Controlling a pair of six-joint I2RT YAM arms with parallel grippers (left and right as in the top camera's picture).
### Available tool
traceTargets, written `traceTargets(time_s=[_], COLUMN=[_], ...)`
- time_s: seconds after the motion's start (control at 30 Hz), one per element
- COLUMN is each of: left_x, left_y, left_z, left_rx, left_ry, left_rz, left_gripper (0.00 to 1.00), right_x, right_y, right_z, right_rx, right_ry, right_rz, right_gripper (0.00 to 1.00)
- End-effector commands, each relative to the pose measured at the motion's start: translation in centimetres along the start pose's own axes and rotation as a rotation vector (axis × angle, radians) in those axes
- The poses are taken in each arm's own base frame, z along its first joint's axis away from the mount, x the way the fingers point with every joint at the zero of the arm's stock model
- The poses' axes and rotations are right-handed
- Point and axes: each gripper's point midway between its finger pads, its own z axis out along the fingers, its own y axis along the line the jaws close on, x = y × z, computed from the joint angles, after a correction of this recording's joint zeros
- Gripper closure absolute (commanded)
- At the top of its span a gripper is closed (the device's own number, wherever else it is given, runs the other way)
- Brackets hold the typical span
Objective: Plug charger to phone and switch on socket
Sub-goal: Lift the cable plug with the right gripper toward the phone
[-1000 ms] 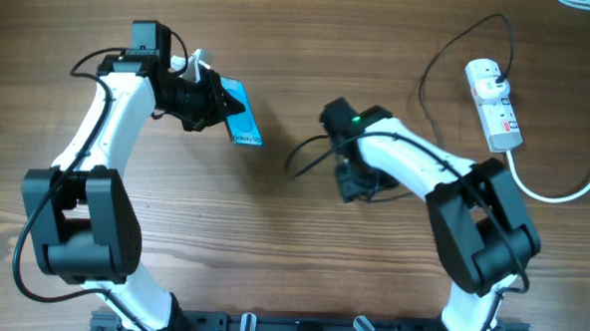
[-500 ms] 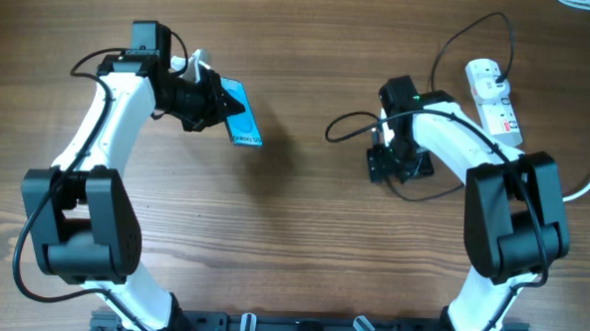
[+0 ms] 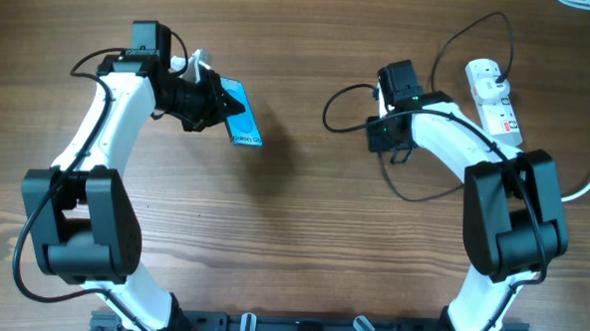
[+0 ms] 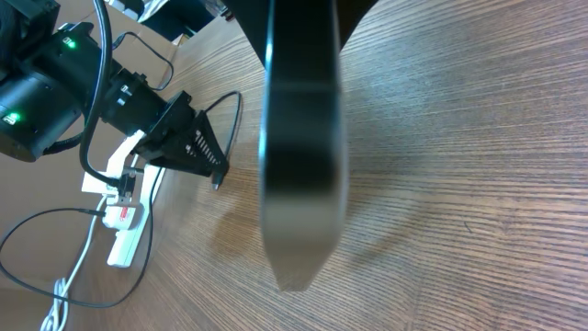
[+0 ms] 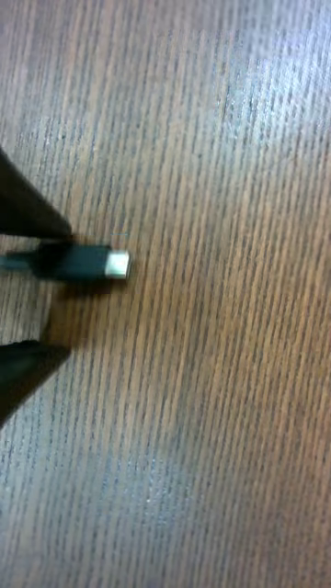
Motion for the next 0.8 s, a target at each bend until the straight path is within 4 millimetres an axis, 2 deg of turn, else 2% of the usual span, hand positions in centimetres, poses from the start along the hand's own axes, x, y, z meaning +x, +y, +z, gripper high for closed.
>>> traceTargets(time_s=[0.0,0.1,0.3,0.33,0.4,0.57,0.73,0.77], left_x=[-0.1,-0.1,-0.1,-0.1,-0.1,-0.1,-0.1,-0.1], left_y=[-0.2,-0.2,-0.2,-0.2,-0.2,-0.2,-0.2,-0.2], left_z=[0.0,0.0,0.0,0.0,0.0,0.0,0.0,0.0], left_rx=[0.016,0.015,0.015,0.015,0.016,0.016,0.016,0.015], left_ry=[0.004,0.004,0.004,0.004,0.004,0.004,0.004,0.004], left_rz=[0.017,0.017,0.017,0.017,0.017,0.017,0.018,0.017], left_gripper=[0.96,0.96,0.96,0.96,0.96,0.96,0.96,0.96], right_x=[2.1,2.7,3.2,3.3,3.6,3.7,4.0,4.0], right_y=[0.0,0.0,-0.1,-0.1,-0.2,-0.1,-0.1,-0.1], right_z=[1.7,1.9,2.0,2.0,1.9,1.9,1.9,1.9], right_rx=[0.001,0.003,0.006,0.007,0.011,0.008,0.01,0.01], right_ry=[0.062,0.076,0.092,0.097,0.111,0.115,0.125,0.126], right_rz=[-0.007,-0.007,0.001,0.016,0.055,0.055,0.073,0.073], right_gripper=[0.78,0.91,0.92,0.91,0.77,0.75,0.96,0.96])
